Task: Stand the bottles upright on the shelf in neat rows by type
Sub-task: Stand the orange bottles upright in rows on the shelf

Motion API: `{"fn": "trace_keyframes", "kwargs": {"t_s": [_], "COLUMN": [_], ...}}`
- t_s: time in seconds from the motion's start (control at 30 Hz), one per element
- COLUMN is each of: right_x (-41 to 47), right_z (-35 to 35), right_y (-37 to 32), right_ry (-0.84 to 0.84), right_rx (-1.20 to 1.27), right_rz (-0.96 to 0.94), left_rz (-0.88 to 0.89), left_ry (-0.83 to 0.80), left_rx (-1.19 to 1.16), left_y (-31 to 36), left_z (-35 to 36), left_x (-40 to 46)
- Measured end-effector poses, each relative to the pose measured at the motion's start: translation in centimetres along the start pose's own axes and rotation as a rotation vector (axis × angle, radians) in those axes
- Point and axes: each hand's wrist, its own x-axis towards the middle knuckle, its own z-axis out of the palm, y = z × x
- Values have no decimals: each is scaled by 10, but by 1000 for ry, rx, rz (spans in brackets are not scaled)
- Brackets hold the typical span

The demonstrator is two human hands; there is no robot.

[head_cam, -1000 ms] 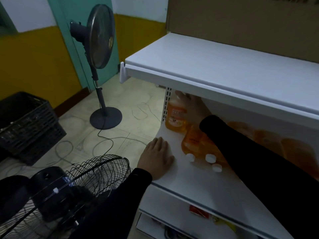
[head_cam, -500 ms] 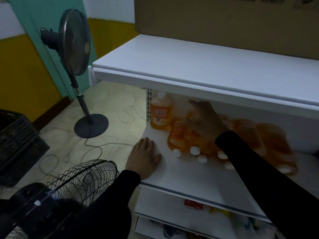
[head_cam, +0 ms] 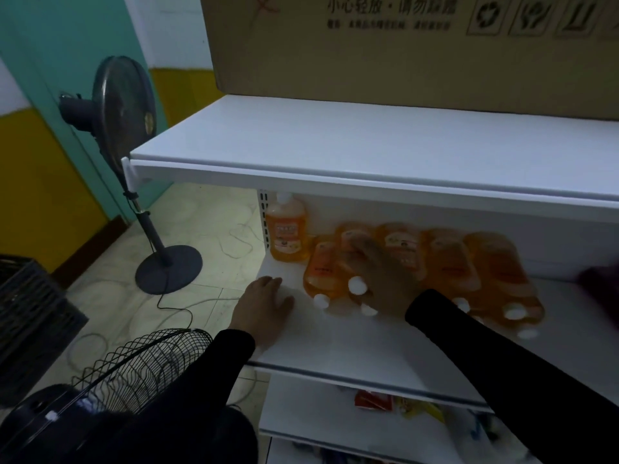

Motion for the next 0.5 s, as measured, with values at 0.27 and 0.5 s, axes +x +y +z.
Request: {"fn": "trace_keyframes", "kwargs": {"t_s": [0.27, 0.5], "right_x": [5, 28], "right_z": [-59, -63], "right_y": [6, -18], "right_ry": [265, 202], "right_rx": [672, 895], "right_rz": [65, 32], "left_rz": [255, 139], "left_ry": [138, -127], "left_rx": [-420, -887], "left_y": [59, 50], "left_z": [-31, -36], "left_x": [4, -2]}}
